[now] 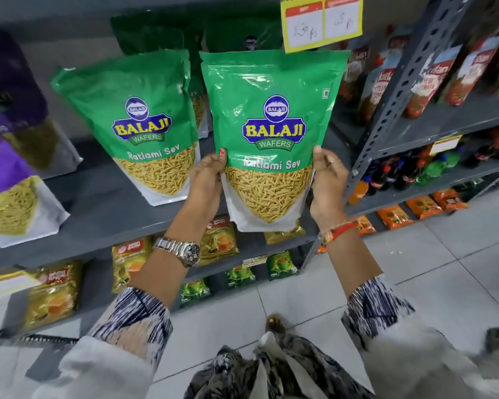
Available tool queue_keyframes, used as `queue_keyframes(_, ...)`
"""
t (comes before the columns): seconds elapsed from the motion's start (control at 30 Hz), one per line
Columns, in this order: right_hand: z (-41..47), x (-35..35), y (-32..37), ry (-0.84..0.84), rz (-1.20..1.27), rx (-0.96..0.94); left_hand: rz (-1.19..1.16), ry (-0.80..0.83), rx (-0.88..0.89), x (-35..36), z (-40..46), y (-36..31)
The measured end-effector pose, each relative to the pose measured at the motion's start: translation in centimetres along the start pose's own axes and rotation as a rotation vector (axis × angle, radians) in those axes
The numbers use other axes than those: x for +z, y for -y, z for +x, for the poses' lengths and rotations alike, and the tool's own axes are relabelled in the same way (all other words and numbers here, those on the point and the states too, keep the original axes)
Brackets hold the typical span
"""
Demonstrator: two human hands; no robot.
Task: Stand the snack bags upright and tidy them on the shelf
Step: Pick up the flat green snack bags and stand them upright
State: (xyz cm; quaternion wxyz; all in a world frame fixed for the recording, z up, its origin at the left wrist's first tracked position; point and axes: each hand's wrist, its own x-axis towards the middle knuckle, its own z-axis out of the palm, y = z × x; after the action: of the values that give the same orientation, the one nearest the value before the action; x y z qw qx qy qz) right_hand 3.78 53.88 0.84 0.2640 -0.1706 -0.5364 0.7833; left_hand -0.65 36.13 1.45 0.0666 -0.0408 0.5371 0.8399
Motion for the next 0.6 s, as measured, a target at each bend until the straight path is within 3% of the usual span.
queue_keyframes(0.37,8.9,3.8,-0.7,0.086,0.107,0.07,0.01,-0.008,0.012,2.0,6.3,-0.9)
queue_keyframes(0.6,12.6,3.6,-2.2,0.118,0.022,0.046,0.002,-0.035,0.014,2.3,9.4,0.8)
